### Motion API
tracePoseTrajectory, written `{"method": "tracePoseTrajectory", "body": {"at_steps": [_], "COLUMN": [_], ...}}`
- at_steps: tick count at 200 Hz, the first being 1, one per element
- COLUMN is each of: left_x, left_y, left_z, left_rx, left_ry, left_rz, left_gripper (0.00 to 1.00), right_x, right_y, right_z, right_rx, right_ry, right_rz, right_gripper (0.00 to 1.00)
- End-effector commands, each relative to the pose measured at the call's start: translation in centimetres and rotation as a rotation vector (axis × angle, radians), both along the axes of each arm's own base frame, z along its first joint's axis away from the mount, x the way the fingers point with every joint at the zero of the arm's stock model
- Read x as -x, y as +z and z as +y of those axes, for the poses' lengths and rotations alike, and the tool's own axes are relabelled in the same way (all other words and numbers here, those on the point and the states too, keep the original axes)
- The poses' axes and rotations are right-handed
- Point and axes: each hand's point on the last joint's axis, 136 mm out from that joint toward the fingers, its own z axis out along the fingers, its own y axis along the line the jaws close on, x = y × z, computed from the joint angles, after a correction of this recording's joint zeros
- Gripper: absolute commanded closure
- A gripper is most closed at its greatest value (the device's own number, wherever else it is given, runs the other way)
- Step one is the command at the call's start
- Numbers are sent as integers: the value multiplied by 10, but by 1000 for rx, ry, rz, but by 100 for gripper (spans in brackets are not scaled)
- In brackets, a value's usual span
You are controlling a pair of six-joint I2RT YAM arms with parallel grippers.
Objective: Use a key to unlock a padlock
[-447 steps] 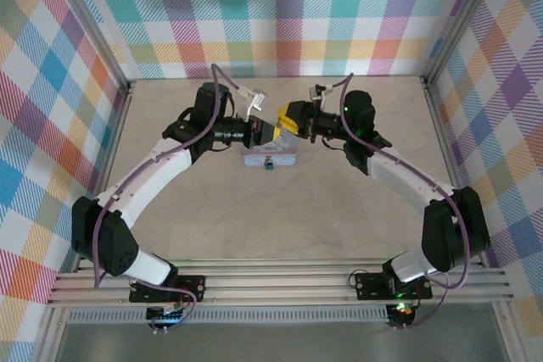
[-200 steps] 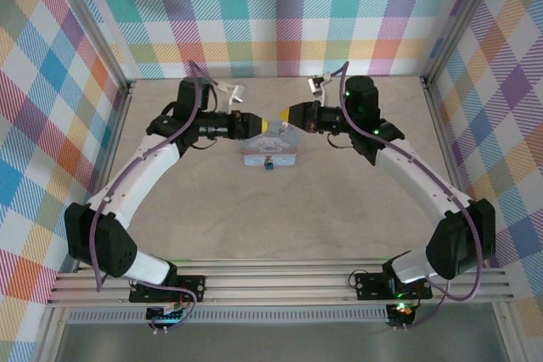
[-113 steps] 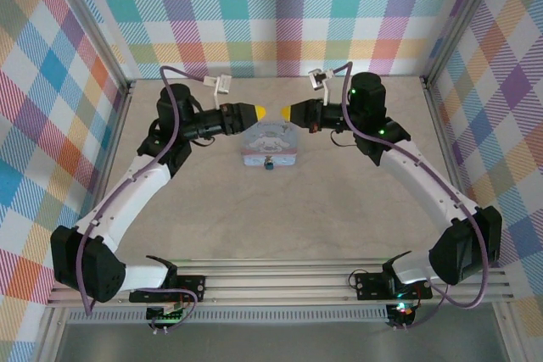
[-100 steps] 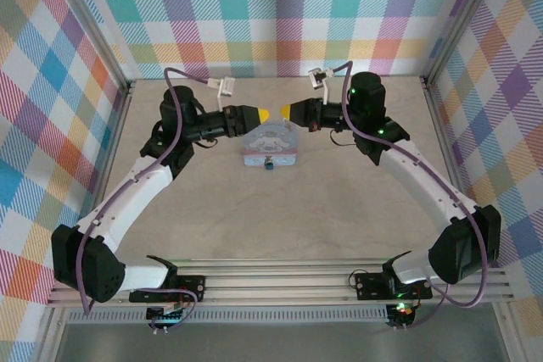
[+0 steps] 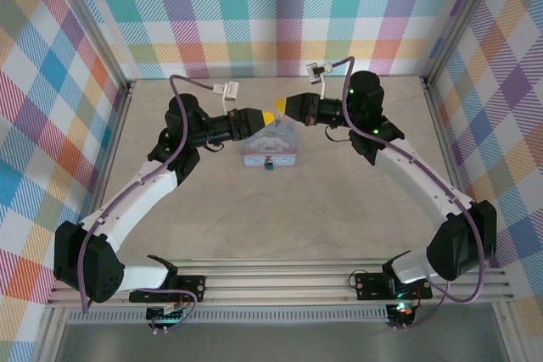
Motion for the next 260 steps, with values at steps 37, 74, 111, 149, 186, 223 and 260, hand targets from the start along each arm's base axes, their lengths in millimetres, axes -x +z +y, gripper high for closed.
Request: {"method": "tracePoseTrajectory", "body": {"at_steps": [37,74,111,149,186,223,260], "left_x": [11,14,20,21,20,20,24], "left_y": [24,19,17,14,1,-6,-12], "left_z": [0,-6,-13,-17,-19,-17,-13], "left_rx": [65,63,62,51,-7,-72,-137], "left_ry": [-8,-29,-51,-62,-65,-53,-46], "left_rz": [-46,-24,-16,-6,-2,-49,-118], "left_gripper": [63,69,73,89,100,100,100], "right_x": [10,11,12,12,12,9,8], "right_y": [8,5,3,4,5,5,10], "right_z": [8,7,7,5,4,0,-9], "right_rx": [-36,-44,-56,-58,-60,-66,-78], "right_ry": [38,27,14,-2,-10,-53,-84], "right_rz": [-5,9,29,31,43,96,130], "right_gripper": [100,100,100,100,100,78,56]}}
